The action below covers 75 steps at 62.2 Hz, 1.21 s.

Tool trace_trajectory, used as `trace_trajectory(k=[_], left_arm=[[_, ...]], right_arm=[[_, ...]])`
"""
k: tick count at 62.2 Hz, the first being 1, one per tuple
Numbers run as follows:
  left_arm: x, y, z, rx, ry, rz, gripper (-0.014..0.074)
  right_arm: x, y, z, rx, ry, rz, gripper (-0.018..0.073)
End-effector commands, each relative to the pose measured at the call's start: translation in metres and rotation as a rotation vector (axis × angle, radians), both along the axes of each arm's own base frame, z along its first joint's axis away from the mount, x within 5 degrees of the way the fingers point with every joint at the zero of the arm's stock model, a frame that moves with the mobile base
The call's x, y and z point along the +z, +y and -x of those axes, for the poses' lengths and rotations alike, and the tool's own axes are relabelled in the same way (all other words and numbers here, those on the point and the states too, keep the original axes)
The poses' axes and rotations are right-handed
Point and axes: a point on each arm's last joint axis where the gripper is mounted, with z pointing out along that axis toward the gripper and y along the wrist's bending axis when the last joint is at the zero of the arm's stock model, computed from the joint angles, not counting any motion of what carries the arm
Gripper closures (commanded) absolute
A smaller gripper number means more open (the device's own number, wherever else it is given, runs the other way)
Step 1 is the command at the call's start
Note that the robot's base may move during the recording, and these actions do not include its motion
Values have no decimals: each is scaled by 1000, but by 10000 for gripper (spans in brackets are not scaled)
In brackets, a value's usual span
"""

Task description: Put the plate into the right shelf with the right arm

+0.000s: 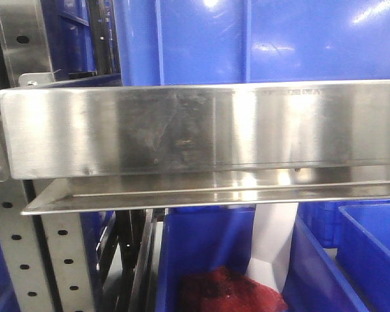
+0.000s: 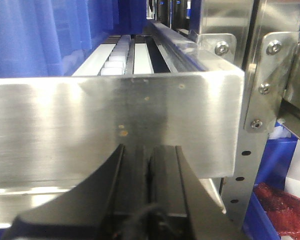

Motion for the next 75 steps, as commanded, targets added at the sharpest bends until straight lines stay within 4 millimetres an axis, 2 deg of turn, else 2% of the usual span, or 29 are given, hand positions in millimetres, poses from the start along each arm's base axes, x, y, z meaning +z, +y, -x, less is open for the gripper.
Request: trace_trajectory(k=[1, 9, 15, 23, 42, 61, 65, 75], left_arm=[[6, 1, 0, 13, -86, 13, 643], [6, 1, 0, 13, -86, 13, 643], [6, 1, 0, 13, -86, 13, 643], [6, 1, 0, 13, -86, 13, 643], [6, 1, 0, 13, -86, 13, 643], [6, 1, 0, 13, -86, 13, 643], [6, 1, 0, 13, -86, 13, 643], [6, 1, 0, 13, -86, 13, 643]], right_arm=[[16, 1, -1, 12, -119, -10, 535], [11, 4, -7, 24, -170, -3, 535], [1, 8, -11, 39, -209, 42, 535], [-23, 10, -16, 23, -219, 81, 535], [-87, 3, -16, -125, -260, 54, 535], [-143, 1, -18, -144, -315, 45, 535], [-152, 1, -18, -150, -335, 33, 535], [-152, 1, -18, -147, -311, 28, 535]])
